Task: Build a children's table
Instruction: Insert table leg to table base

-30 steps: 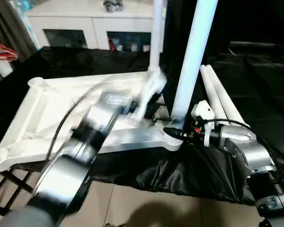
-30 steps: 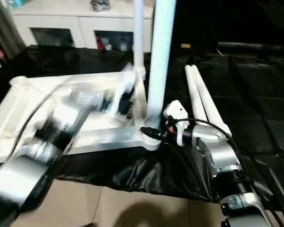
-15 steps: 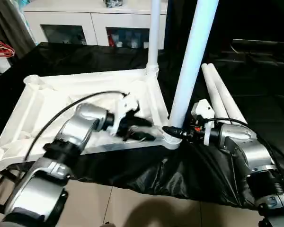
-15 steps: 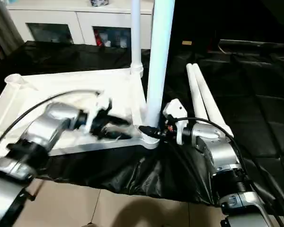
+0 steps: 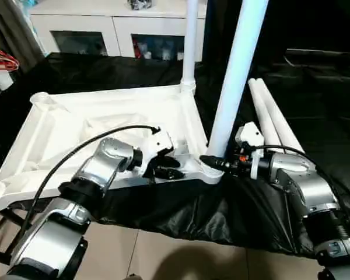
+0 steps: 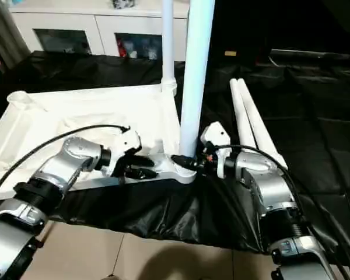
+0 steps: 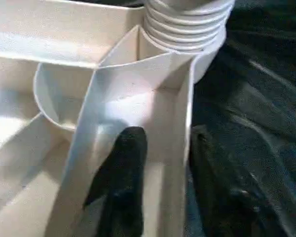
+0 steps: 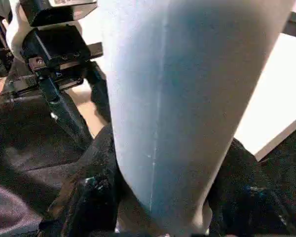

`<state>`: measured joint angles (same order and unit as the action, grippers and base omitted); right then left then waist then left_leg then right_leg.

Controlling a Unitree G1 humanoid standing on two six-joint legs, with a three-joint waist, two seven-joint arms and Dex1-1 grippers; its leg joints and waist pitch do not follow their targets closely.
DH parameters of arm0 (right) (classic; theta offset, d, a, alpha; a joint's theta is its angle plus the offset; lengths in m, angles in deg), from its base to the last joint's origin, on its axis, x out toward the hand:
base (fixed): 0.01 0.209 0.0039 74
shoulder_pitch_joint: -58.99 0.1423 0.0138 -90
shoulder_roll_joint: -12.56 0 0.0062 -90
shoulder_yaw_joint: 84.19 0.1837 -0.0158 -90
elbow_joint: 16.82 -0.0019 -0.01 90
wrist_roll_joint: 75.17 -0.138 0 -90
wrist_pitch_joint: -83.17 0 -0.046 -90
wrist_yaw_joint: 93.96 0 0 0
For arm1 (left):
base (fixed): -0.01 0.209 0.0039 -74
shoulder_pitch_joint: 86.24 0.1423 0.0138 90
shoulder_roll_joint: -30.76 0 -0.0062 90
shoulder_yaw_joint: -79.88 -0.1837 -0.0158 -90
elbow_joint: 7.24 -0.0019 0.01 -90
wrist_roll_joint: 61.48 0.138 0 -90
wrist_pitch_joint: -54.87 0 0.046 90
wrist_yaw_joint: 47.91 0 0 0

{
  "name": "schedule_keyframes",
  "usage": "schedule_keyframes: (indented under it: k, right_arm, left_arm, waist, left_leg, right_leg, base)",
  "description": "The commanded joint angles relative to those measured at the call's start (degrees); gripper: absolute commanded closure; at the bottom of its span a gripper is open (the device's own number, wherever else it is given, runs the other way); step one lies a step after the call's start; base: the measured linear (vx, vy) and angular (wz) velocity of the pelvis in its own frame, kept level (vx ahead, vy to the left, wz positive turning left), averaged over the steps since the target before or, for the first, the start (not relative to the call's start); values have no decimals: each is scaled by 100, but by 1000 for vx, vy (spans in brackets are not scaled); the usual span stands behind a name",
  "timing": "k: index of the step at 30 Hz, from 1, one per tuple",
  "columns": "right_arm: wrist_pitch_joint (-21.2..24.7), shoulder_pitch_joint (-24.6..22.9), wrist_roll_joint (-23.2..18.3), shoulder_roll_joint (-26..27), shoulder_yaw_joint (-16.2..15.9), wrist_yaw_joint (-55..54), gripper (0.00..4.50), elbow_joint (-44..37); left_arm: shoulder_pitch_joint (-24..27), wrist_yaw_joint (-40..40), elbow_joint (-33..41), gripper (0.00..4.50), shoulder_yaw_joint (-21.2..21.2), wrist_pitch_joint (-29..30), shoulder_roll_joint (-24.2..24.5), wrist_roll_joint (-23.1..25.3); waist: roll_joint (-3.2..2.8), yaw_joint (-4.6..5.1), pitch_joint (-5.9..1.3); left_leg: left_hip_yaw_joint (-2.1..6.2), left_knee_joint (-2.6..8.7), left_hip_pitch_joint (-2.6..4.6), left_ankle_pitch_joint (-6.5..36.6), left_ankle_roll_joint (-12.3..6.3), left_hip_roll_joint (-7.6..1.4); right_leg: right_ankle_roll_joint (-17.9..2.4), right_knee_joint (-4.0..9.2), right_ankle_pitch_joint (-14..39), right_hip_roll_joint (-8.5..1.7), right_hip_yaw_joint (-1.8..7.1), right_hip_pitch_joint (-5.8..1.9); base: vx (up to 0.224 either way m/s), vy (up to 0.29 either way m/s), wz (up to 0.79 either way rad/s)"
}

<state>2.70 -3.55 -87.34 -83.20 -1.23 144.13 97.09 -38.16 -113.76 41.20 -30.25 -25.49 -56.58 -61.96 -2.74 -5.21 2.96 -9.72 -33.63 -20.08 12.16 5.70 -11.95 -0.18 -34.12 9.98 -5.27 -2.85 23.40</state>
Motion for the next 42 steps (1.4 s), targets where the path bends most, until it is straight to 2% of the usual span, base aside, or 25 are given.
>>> schedule_keyframes:
  k: [1,10,18,20,25,26,27,28,29,30,31,32,33,34,35,37,40,42]
  right_arm:
    - [123,-29,61,-11,-20,-11,255,240]
    - [139,-24,55,-31,5,-34,255,215]
    - [209,88,50,-76,-6,30,255,242]
    - [182,126,79,-101,-25,65,255,303]
    - [177,146,123,-212,-55,168,255,326]
    - [186,136,117,-219,-51,169,255,307]
    - [234,87,88,-218,-42,159,255,206]
    - [234,87,88,-218,-42,159,255,206]
    - [262,62,66,-215,-38,164,255,153]
    - [270,11,48,-199,-51,168,255,88]
    - [276,-16,39,-186,-62,170,255,51]
    - [281,-68,16,-128,-77,158,255,22]
    - [277,-82,13,-108,-77,145,255,25]
    - [273,-98,10,-86,-77,130,255,27]
    - [243,-134,17,-57,-77,113,255,50]
    - [239,-178,4,-22,-66,88,255,38]
    - [293,-261,-30,24,-56,11,255,-68]
    - [324,-301,-47,37,-58,-11,255,-133]
  left_arm:
    - [-37,-37,-44,326,-57,-58,73,115]
    - [-104,50,-261,378,-121,-227,-10,272]
    - [-205,-78,-326,449,-120,-350,-51,302]
    - [-243,-133,-368,449,-58,-415,-78,236]
    - [-257,-393,-409,450,90,-773,-122,57]
    - [-224,-465,-356,450,106,-830,-115,11]
    - [-143,-538,-199,450,151,-778,-102,-86]
    - [-143,-538,-199,450,151,-778,-102,-86]
    - [-124,-536,-153,450,155,-755,-89,-90]
    - [-82,-516,-116,450,137,-861,-51,-49]
    - [-60,-508,-102,450,129,-907,-24,-25]
    - [-26,-465,-134,450,154,-949,13,-1]
    - [-15,-472,-145,422,168,-944,19,-11]
    - [-3,-480,-157,405,184,-938,26,-22]
    - [25,-460,-191,394,224,-882,24,-42]
    - [82,-476,-225,381,252,-889,27,-63]
    - [165,-450,-296,353,236,-1070,74,-2]
    - [193,-493,-309,346,241,-1071,105,-13]
  waist:
    - [12,-44,-373]
    - [4,-56,-376]
    - [-19,-67,-387]
    - [-61,-62,-398]
    - [-28,-62,-428]
    - [-47,-72,-429]
    - [22,-69,-424]
    - [-20,-86,-420]
    - [81,-74,-412]
    - [22,-93,-411]
    - [160,-80,-403]
    - [96,-107,-402]
    - [88,-103,-402]
    - [36,-101,-395]
    - [51,-97,-396]
    - [9,-115,-395]
    - [67,-105,-385]
    - [64,-108,-382]
  left_leg:
    - [-29,399,-37,727,-303,-52]
    - [-30,394,-31,781,-293,-47]
    - [-32,382,-30,761,-287,-44]
    - [-21,372,-36,724,-269,-40]
    - [-26,320,-61,433,-441,-24]
    - [-29,316,-56,420,-487,-28]
    - [-39,320,-58,427,-522,-35]
    - [-32,325,-58,430,-528,-41]
    - [-46,330,-60,447,-547,-41]
    - [-36,334,-55,450,-531,-47]
    - [-53,339,-61,436,-558,-52]
    - [-42,344,-49,385,-558,-67]
    - [-46,341,-41,400,-554,-70]
    - [-47,346,-35,475,-513,-70]
    - [-45,349,-45,499,-472,-57]
    - [-43,352,-44,564,-426,-59]
    - [-44,371,-33,701,-376,-57]
    - [-46,373,-30,691,-356,-59]
  right_leg:
    - [-1517,319,713,-232,142,-361]
    - [-1515,324,730,-229,143,-366]
    - [-1573,309,586,-223,137,-375]
    - [-1602,284,475,-224,132,-382]
    - [-1738,230,-134,-213,122,-412]
    - [-1751,231,-127,-217,120,-406]
    - [-1751,239,-84,-217,122,-408]
    - [-1742,235,32,-227,121,-400]
    - [-1717,253,107,-220,124,-402]
    - [-1691,247,272,-235,127,-395]
    - [-1650,268,327,-231,132,-397]
    - [-1585,255,506,-254,142,-369]
    - [-1578,260,520,-250,144,-357]
    - [-1576,276,530,-237,141,-344]
    - [-1589,259,471,-231,141,-361]
    - [-1613,265,479,-245,142,-361]
    - [-1520,289,689,-236,146,-361]
    - [-1491,291,755,-240,152,-355]
  base:
    - [0,0,0]
    - [0,0,0]
    - [0,0,0]
    - [0,0,0]
    - [0,0,0]
    - [0,0,0]
    - [0,0,0]
    - [0,0,0]
    - [0,0,0]
    - [0,0,0]
    - [0,0,0]
    - [0,0,0]
    - [0,0,0]
    - [0,0,0]
    - [0,0,0]
    - [0,0,0]
    - [0,0,0]
    - [0,0,0]
